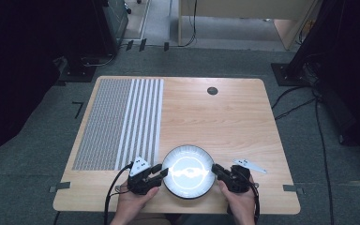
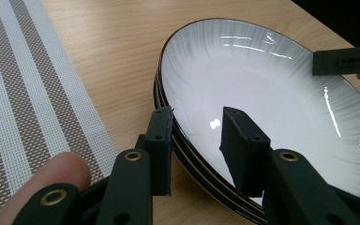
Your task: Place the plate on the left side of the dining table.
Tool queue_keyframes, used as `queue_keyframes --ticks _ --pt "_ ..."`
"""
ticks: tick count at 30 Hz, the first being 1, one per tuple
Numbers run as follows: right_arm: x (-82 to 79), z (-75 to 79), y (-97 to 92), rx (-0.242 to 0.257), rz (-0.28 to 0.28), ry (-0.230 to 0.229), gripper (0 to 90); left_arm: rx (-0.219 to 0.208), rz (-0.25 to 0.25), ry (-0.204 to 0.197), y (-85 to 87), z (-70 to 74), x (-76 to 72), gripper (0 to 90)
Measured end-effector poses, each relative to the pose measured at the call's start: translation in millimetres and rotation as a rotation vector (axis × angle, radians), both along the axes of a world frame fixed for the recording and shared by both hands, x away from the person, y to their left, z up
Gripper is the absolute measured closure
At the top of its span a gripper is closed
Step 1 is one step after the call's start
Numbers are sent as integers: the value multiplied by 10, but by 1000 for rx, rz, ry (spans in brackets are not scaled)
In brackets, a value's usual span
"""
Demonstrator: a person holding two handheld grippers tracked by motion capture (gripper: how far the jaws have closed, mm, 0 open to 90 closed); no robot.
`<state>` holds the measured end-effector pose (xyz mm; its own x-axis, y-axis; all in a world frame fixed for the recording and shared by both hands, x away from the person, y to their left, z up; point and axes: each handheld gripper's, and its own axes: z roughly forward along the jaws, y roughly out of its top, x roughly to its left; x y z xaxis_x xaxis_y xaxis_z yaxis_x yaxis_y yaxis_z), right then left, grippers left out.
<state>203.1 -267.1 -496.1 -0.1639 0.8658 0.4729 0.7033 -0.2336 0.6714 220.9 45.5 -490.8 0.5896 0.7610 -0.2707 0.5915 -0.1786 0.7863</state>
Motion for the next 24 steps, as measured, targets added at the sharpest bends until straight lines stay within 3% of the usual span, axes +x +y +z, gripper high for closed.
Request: queue_keyframes --ticks 5,9,12,13,14,15,17,18,22,24 --pt "45 -73 -138 174 -3 42 810 8 -2 30 -15 -47 14 647" --pt "63 -98 -177 218 1 50 810 9 3 23 -17 -45 10 652" --pt "84 -149 -245 323 -12 84 805 8 3 22 -15 -47 9 655" --pt "84 -149 -245 323 -12 84 805 8 3 22 -15 -47 9 655" --pt "91 -182 -274 371 -19 92 805 9 3 22 -16 -46 8 655" --pt "91 -182 -274 370 -18 91 805 9 4 22 -16 -46 9 655" --pt "87 -172 -260 345 -14 80 809 6 4 24 -14 -47 10 654" --pt "76 -152 -233 309 -12 68 813 7 4 23 -15 -45 9 654" --pt "21 -29 -36 53 -9 3 828 9 5 23 -15 -45 9 653" --pt "-6 10 39 -37 -5 -8 827 13 8 18 -18 -45 6 656"
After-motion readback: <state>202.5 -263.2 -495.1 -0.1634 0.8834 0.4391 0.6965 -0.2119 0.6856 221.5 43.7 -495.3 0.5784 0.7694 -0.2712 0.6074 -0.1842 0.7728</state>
